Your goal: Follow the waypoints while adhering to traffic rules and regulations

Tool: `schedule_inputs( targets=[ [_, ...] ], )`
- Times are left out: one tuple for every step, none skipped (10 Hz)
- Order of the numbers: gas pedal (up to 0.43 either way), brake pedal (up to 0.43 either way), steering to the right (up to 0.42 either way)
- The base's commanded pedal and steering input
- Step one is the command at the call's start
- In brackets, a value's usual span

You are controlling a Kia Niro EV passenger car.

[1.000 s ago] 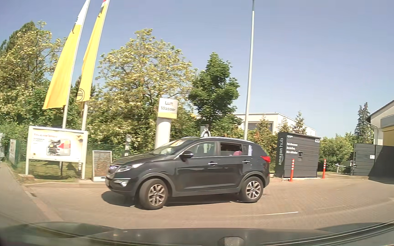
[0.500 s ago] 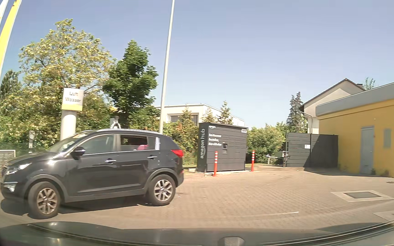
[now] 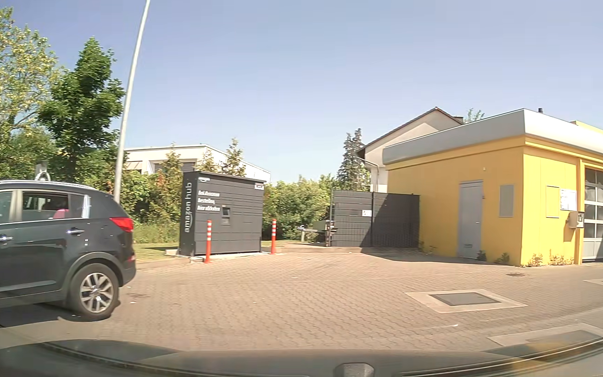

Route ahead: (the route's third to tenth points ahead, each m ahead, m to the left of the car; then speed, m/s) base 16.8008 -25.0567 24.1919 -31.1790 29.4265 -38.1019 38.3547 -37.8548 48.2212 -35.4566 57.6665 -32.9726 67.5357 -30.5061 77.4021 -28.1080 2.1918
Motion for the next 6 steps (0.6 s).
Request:
schedule_inputs(
  targets=[
    [0.000,0.030,0.830],
    [0.020,0.030,0.831],
    [0.039,0.030,0.832],
    [0.039,0.030,0.831],
    [0.039,0.030,0.831],
    [0.039,0.030,0.831]
  ],
)
